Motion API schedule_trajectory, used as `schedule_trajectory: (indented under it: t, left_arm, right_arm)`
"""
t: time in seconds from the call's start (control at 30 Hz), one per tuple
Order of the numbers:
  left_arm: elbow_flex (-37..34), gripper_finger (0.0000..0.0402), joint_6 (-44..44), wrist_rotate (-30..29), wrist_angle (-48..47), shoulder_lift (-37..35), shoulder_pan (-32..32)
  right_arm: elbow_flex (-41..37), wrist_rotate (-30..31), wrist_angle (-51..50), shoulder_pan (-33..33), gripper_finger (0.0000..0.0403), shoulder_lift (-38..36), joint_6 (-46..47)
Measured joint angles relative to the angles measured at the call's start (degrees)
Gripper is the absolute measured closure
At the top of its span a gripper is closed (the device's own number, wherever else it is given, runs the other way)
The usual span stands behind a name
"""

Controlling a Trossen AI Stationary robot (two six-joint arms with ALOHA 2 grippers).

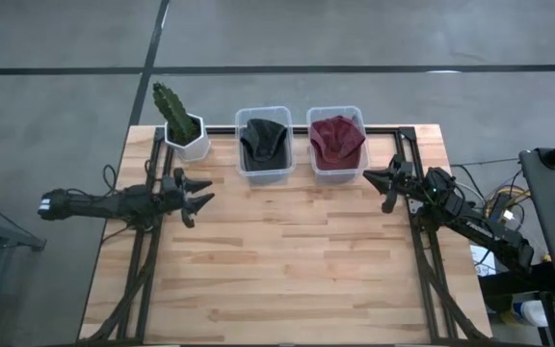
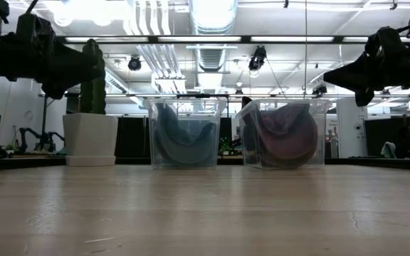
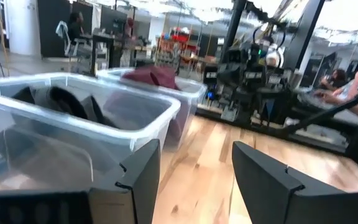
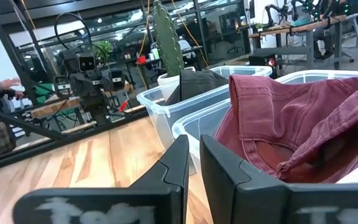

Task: Pick & Place hat
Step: Return to Home Position

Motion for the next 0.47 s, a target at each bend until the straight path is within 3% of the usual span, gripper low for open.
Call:
schedule_trajectory:
  t: [0.47]
  left_arm:
    - [-0.04,0.0209,-8.14,0.0,-4.18,0.0,0.0]
  right_arm:
    - [0.0,0.02,-0.13,0.0,0.0367,0.07,0.64]
